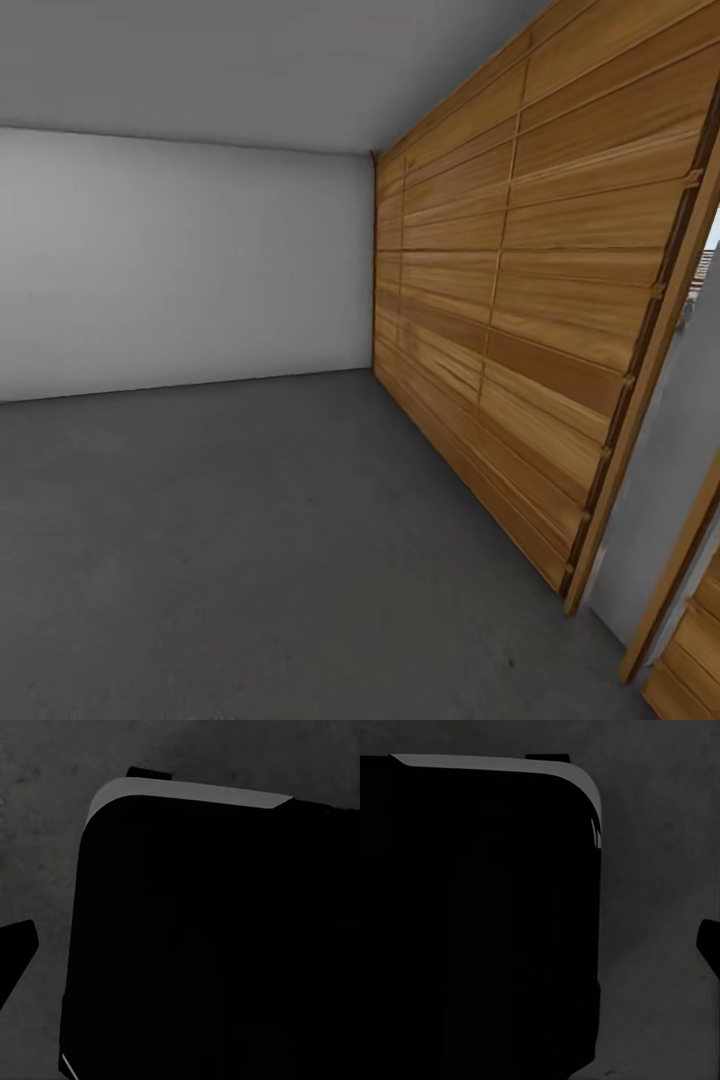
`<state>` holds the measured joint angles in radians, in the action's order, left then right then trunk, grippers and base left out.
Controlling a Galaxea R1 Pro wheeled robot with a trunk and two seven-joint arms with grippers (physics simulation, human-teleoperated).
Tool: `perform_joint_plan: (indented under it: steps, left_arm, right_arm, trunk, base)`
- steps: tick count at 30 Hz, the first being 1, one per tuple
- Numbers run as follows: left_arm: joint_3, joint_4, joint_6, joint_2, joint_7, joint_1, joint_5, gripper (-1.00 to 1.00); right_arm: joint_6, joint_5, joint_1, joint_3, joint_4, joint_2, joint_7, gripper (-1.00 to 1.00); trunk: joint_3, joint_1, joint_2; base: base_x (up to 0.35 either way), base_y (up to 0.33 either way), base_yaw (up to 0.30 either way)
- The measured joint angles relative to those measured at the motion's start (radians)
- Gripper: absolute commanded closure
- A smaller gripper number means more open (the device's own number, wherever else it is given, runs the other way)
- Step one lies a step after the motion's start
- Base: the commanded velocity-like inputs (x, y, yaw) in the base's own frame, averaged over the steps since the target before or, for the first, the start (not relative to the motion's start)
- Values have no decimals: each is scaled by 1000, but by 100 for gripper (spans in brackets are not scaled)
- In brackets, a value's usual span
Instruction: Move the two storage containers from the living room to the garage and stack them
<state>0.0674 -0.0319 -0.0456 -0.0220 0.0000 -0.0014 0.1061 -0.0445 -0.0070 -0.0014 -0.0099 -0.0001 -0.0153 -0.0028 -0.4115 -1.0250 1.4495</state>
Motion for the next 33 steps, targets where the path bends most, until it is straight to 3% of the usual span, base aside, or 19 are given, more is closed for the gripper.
perform_joint_plan:
  steps: [33]
  left_arm:
    - [1,0,1,1,0,0,2,-100]
  right_arm:
    - [-23,10,0,10,0,7,0,-100]
  trunk:
    - [11,0,0]
  base:
    - [0,0,278]
